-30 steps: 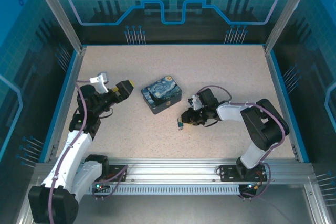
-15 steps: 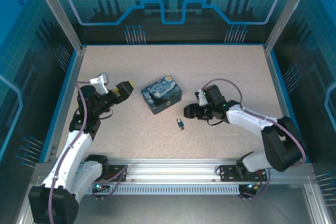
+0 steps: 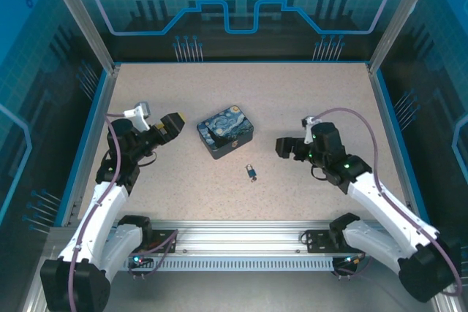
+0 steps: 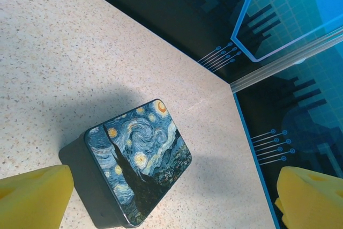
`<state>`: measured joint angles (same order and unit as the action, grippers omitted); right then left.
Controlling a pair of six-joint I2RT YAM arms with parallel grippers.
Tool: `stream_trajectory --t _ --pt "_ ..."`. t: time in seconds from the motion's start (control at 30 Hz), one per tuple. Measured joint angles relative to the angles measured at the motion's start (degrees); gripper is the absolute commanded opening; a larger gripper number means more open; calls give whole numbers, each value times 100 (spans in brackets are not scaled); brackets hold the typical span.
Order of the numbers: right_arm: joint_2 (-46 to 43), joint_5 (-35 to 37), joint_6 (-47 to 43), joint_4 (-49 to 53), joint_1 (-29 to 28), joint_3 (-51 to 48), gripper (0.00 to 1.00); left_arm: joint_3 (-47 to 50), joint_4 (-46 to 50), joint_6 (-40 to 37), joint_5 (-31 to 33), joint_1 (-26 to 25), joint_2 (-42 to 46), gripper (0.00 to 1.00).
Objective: Unlock a padlock with a key
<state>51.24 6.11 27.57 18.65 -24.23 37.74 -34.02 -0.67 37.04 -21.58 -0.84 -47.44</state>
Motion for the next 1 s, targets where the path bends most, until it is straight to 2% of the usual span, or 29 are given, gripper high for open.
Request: stream_trajectory --t 0.2,0.43,0.7,1.0 --pt "-529 575 -673 -79 402 -385 100 -50 140 -111 142 24 0 99" --pt "-313 1104 -1989 -986 671 -901 100 -125 184 -151 232 31 0 99" --pt "553 774 -2166 -3027 1801 -1871 100 -133 214 -168 256 33 -2 99" --pt "2022 -125 -2455 -4979 1989 -1965 100 -162 216 -269 297 44 -20 99"
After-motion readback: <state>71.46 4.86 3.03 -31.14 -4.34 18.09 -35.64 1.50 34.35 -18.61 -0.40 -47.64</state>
